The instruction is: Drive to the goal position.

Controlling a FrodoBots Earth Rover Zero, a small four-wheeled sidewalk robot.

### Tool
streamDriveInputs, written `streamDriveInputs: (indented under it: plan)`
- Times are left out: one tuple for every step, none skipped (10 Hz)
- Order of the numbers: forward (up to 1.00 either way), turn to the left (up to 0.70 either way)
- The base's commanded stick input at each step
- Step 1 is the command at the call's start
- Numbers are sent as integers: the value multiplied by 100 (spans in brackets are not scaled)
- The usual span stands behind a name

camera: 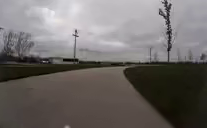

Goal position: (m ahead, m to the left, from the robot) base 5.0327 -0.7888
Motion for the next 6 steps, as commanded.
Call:
streamDriveInputs:
  plan:
    - [100, 0]
    - [100, 0]
    - [100, 0]
    - [100, 0]
    - [100, 0]
    - [100, 0]
